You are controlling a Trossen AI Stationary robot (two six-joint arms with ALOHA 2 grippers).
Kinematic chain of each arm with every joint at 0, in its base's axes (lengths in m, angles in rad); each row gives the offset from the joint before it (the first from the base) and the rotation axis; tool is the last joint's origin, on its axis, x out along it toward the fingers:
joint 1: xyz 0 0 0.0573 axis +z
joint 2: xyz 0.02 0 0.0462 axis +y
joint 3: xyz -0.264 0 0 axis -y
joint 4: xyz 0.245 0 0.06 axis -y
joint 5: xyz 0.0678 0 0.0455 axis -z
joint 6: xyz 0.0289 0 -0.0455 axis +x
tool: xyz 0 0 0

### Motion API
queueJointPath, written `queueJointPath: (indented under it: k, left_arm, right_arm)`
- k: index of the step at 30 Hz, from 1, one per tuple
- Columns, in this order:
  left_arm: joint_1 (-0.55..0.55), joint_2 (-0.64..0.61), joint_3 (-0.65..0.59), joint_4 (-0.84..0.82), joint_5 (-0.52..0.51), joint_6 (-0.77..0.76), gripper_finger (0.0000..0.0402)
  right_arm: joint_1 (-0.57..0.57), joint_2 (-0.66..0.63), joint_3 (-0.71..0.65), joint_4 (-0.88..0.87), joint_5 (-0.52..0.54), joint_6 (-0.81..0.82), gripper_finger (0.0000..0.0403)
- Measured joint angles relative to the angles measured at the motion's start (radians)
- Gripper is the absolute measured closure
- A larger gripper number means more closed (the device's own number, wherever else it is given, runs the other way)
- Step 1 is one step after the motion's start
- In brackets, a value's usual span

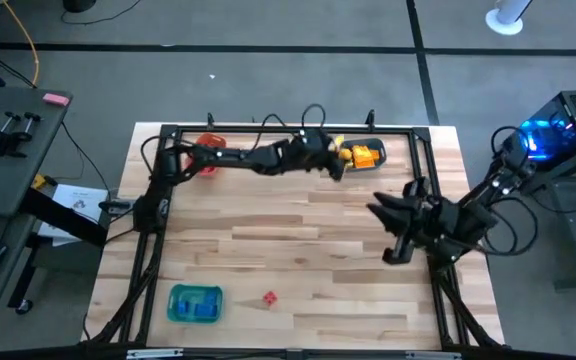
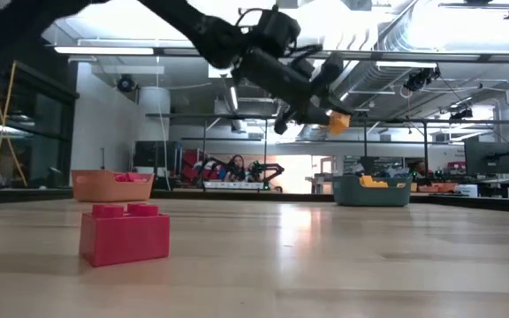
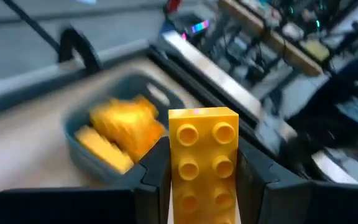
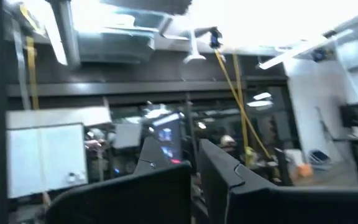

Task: Sort blocks
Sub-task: Put the yellow game piece into the blue bin, then put the red game piece into the orange bin

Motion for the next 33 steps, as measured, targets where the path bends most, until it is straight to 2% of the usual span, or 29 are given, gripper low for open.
queueJointPath:
  k: [4, 8, 11, 15, 19, 23, 29, 31, 33]
  left_arm:
    - [0.056, 0.060, 0.062, 0.099, 0.010, 0.078, 0.0310]
    - [0.096, 0.147, 0.158, 0.190, 0.129, 0.154, 0.0310]
    - [0.108, 0.229, 0.250, 0.188, 0.178, 0.168, 0.0310]
    - [0.109, 0.325, 0.363, 0.180, 0.182, 0.138, 0.0309]
    - [0.108, 0.354, 0.407, 0.140, 0.153, 0.084, 0.0267]
    - [0.108, 0.353, 0.432, 0.064, 0.130, 0.142, 0.0202]
    - [0.119, 0.350, 0.509, -0.065, 0.129, 0.193, 0.0139]
    - [0.125, 0.338, 0.542, -0.168, 0.168, 0.183, 0.0131]
    - [0.134, 0.319, 0.577, -0.271, 0.261, 0.154, 0.0129]
  right_arm:
    - [-0.021, -0.041, 0.000, -0.098, 0.067, 0.001, 0.0403]
    - [-0.064, -0.053, 0.000, -0.131, 0.095, 0.030, 0.0403]
    - [-0.104, -0.053, 0.000, -0.164, 0.097, 0.089, 0.0403]
    - [-0.159, -0.052, 0.000, -0.242, 0.097, 0.196, 0.0403]
    - [-0.194, -0.052, 0.000, -0.339, 0.096, 0.328, 0.0403]
    - [-0.211, -0.052, 0.000, -0.425, 0.096, 0.444, 0.0403]
    - [-0.214, -0.052, 0.000, -0.460, 0.092, 0.473, 0.0403]
    - [-0.213, -0.052, 0.000, -0.460, 0.075, 0.468, 0.0403]
    - [-0.203, -0.057, 0.000, -0.460, 0.066, 0.469, 0.0403]
